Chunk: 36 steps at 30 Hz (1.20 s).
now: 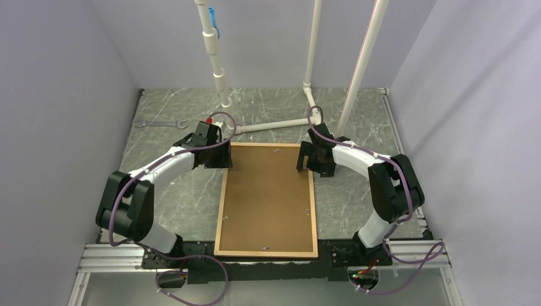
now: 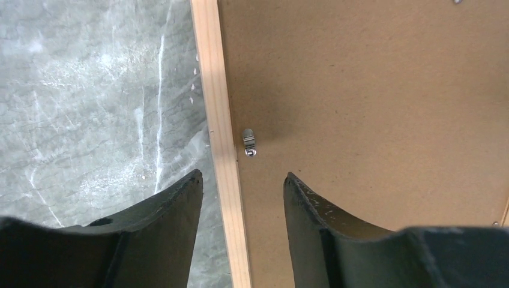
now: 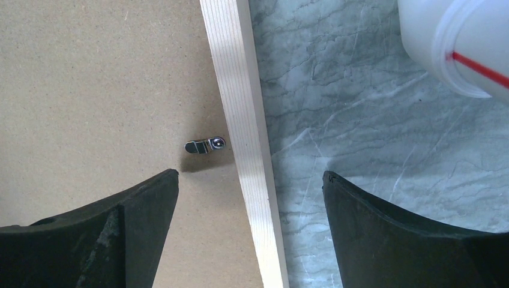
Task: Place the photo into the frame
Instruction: Install the photo frame at the center of the board.
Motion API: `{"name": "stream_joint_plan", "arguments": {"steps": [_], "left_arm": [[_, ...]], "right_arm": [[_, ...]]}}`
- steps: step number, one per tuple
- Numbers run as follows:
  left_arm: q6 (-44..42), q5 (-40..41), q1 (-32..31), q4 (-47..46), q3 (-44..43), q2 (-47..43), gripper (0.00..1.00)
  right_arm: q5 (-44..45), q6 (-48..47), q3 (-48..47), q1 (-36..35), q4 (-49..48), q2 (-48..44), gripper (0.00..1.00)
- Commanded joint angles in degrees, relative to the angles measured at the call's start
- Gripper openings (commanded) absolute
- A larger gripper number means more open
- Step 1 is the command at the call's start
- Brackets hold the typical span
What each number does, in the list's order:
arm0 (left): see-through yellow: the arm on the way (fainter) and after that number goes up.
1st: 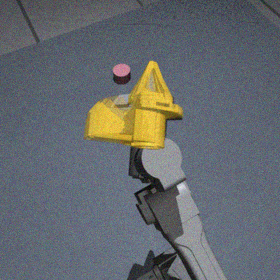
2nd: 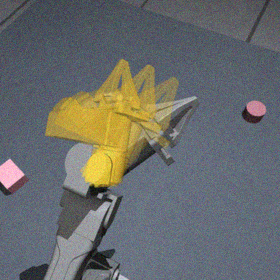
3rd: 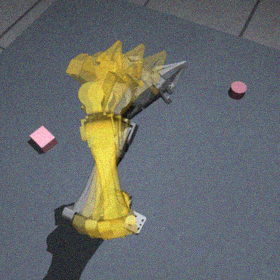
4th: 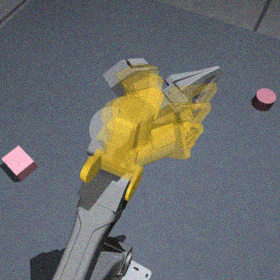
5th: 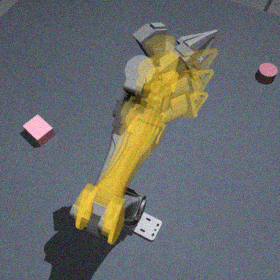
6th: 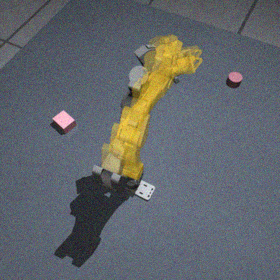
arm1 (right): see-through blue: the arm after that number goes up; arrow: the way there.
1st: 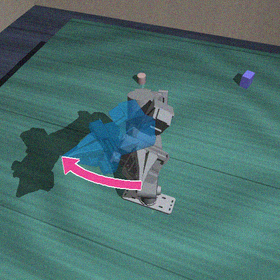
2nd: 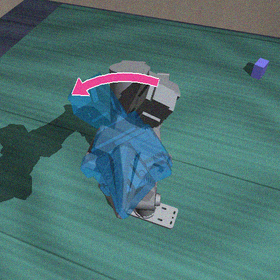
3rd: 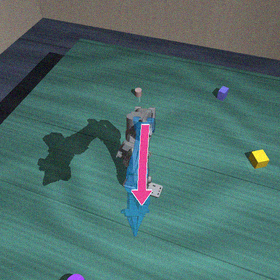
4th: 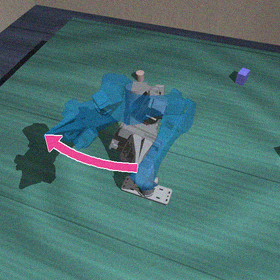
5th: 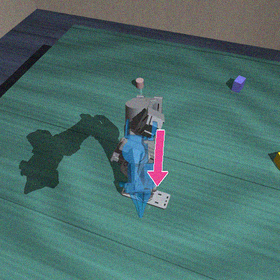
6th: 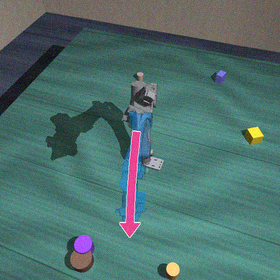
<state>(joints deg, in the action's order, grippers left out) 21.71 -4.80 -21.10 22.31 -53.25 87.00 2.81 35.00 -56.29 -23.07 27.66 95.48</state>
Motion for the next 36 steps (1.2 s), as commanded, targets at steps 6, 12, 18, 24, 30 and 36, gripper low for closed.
{"name": "stream_joint_plan", "arguments": {"steps": [6,12,18,24,30,36], "left_arm": [[1.20,1.41,-0.32,0.38,-2.98,2.27,0.58],[1.55,1.02,-0.77,-2.08,-3.15,6.94,0.57],[2.19,1.95,-1.09,-3.71,-4.58,11.28,0.53],[2.50,4.28,-1.13,-3.76,-4.31,12.13,0.25],[2.31,3.56,-1.11,-4.32,-2.78,11.09,0.06],[3.47,1.57,-1.05,-3.81,-1.17,6.58,0.07]], "right_arm": [[0.19,0.69,-1.27,0.39,-1.55,-0.98,0.91],[-0.37,1.03,-0.66,0.14,-2.03,-1.38,0.91],[-0.59,0.54,-0.49,0.08,-2.06,-1.68,0.91],[-0.50,0.32,-0.15,0.06,-2.07,-1.81,0.91],[-0.46,0.32,-0.05,0.04,-2.21,-1.63,0.91],[1.40,0.11,-0.68,0.02,-1.12,-1.38,0.91]]}}
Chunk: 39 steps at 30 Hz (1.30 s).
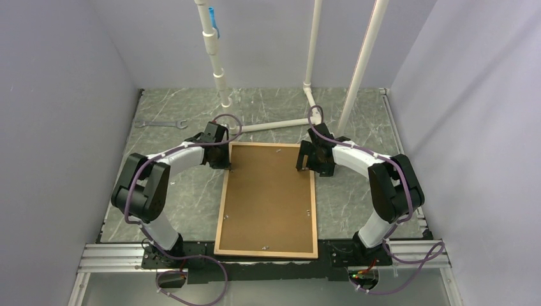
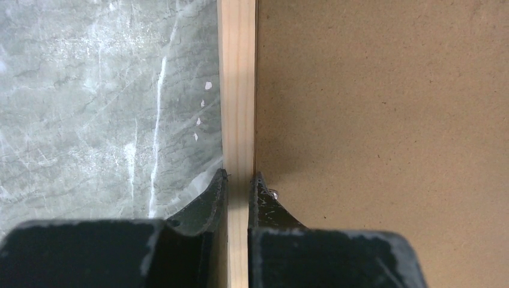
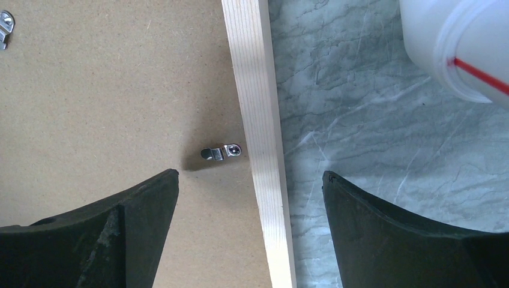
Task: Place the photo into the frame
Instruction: Install the photo frame at the center of the board.
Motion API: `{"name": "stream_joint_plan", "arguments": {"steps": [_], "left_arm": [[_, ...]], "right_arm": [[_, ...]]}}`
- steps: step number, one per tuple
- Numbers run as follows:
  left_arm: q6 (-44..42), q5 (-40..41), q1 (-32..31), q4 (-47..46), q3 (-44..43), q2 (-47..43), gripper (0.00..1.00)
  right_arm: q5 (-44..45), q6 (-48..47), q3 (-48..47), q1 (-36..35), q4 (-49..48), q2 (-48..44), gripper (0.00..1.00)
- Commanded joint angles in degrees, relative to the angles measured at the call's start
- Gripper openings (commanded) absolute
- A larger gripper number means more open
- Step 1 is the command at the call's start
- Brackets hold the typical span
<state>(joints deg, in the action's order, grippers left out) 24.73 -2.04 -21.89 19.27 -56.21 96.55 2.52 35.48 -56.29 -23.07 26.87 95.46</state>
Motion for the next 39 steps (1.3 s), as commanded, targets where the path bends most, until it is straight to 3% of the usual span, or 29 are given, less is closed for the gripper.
{"name": "stream_joint_plan", "arguments": {"steps": [1,3,7,10,17,22,30,39], "left_arm": [[0.77,-1.31,-0.26,-0.35,2.00,-4.26,0.09],[1.24,-1.33,-0.24,0.75,2.40,-7.11,0.15],[1.63,-1.55,-0.09,3.46,2.21,-11.86,0.50],[1.66,-2.62,-0.08,4.48,2.23,-14.24,0.59],[3.04,-5.37,-0.08,3.72,5.34,-16.26,0.62],[5.20,-7.84,-0.13,0.34,10.04,-18.06,0.61],[5.39,-7.92,-0.16,-0.68,13.04,-17.15,0.58],[5.50,-7.17,-0.17,-0.63,14.49,-16.81,0.57]], "right_arm": [[2.08,-0.47,-0.88,0.04,-0.09,-1.19,0.91],[2.79,-0.84,-1.33,0.05,0.21,-0.81,0.90],[3.59,-1.27,-2.25,-0.05,0.56,0.06,0.88],[2.92,-1.34,-2.69,-0.04,0.02,0.95,0.84],[-0.40,0.15,-3.77,-0.75,-1.97,2.30,0.81],[2.06,1.18,-5.54,-0.83,-1.83,4.74,0.80],[4.84,0.92,-4.75,-1.32,-1.01,5.49,0.65],[6.92,0.92,-1.96,-3.68,1.15,2.98,0.59]]}}
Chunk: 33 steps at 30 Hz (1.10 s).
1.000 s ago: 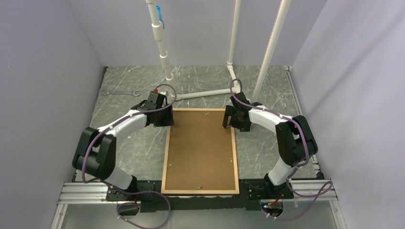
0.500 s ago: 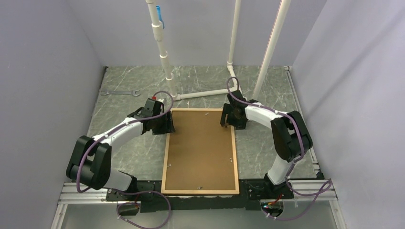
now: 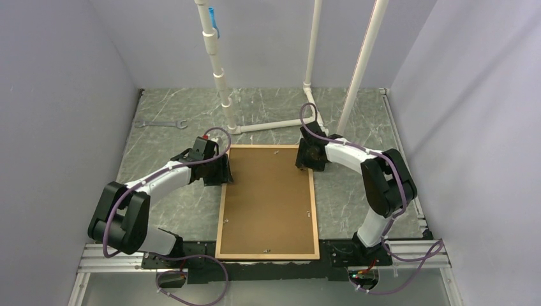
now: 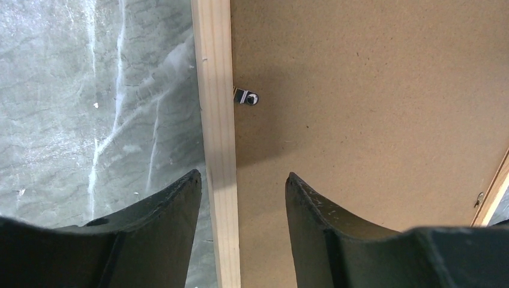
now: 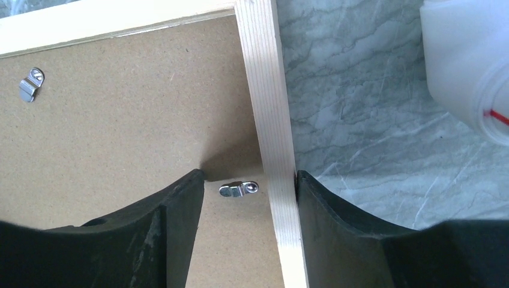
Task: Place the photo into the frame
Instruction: Install the photo frame at the center of the board.
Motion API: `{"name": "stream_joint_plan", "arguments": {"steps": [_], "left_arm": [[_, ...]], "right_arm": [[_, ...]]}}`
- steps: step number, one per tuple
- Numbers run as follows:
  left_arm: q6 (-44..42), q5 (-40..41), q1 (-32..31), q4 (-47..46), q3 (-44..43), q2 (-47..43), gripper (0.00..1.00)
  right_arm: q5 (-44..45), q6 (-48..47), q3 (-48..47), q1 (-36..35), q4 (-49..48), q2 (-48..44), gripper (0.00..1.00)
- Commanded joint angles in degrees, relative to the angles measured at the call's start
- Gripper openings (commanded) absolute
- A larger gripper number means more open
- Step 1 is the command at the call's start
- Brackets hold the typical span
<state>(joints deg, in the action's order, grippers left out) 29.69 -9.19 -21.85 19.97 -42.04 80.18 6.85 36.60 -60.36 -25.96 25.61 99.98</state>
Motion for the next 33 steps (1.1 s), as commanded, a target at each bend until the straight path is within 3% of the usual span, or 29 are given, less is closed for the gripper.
{"name": "stream_joint_plan", "arguments": {"steps": [1,17,24,27,31,33], "left_arm": [[0.54,-0.04,-0.21,-1.42,0.42,-0.52,0.57],[0.57,-0.23,-0.21,-1.08,0.91,-0.83,0.57],[0.60,0.02,-0.17,-0.98,1.24,-1.06,0.56],[0.63,-0.34,-0.21,-1.16,1.30,-0.83,0.56],[0.46,-0.29,-0.21,-1.09,1.32,-0.59,0.56],[0.45,-0.20,-0.21,-1.06,1.35,-0.57,0.56]], "right_arm": [[3.13,-0.20,2.17,-0.84,2.85,-1.82,0.57],[3.83,-0.64,4.87,-1.29,4.18,-5.86,0.51],[5.89,-0.22,4.55,-1.20,5.74,-5.57,0.39],[6.11,0.05,4.43,-1.23,6.03,-7.09,0.15],[5.20,-0.48,3.59,-1.24,6.04,-8.13,0.14],[4.43,-0.96,3.20,-1.22,5.90,-8.35,0.23]]}}
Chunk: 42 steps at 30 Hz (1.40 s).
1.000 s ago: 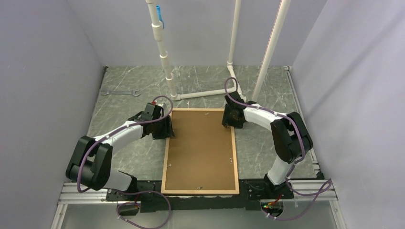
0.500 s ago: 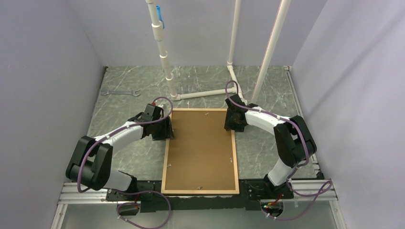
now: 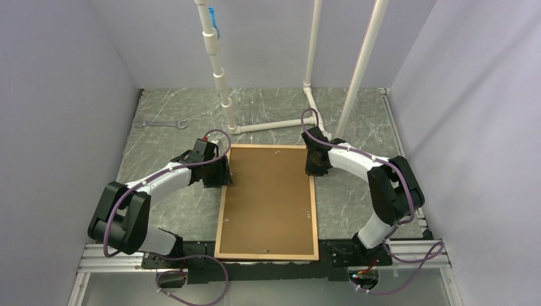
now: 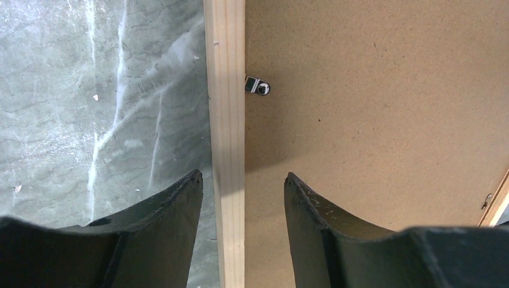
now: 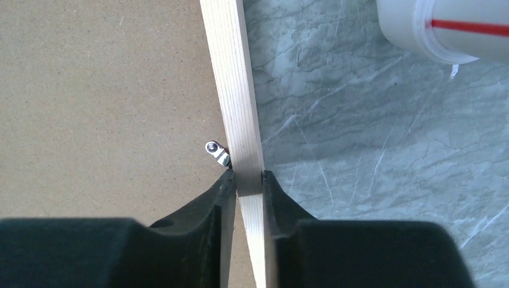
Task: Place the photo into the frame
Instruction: Install the photo frame at the center of the board.
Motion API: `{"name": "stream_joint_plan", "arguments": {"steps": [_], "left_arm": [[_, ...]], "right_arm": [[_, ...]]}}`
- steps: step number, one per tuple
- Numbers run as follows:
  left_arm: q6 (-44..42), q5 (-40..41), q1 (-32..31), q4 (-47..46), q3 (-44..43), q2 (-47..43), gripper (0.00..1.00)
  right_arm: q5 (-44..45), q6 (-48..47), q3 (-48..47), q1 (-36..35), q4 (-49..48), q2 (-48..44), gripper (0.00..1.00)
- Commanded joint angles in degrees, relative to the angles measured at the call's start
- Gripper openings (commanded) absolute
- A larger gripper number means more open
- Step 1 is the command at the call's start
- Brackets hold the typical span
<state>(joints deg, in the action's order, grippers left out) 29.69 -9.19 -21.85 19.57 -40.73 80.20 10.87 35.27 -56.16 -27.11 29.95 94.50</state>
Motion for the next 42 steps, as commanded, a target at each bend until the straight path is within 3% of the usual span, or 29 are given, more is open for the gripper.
{"name": "stream_joint_plan", "arguments": {"steps": [1,6,18,31,42], "left_arm": [[0.33,-0.21,-0.21,-0.66,0.02,-0.54,0.56],[0.28,-0.12,-0.20,-0.29,-0.12,-0.24,0.56],[-0.48,0.91,-0.21,1.49,-0.11,-0.95,0.56],[0.54,-0.91,-0.87,-0.72,5.21,-1.45,0.57],[0.19,-1.18,-1.25,-1.80,5.18,0.54,0.56]], "right_arm": [[0.06,0.21,-1.09,-0.09,1.37,-2.99,0.28],[-0.90,-0.11,-1.62,-0.11,1.16,-3.67,0.50],[-3.62,-0.12,-1.32,-0.07,1.51,-3.71,0.73],[-4.91,1.38,5.95,-3.60,0.43,-6.67,0.82],[6.21,0.53,-3.74,-2.39,3.81,2.26,0.79]]}}
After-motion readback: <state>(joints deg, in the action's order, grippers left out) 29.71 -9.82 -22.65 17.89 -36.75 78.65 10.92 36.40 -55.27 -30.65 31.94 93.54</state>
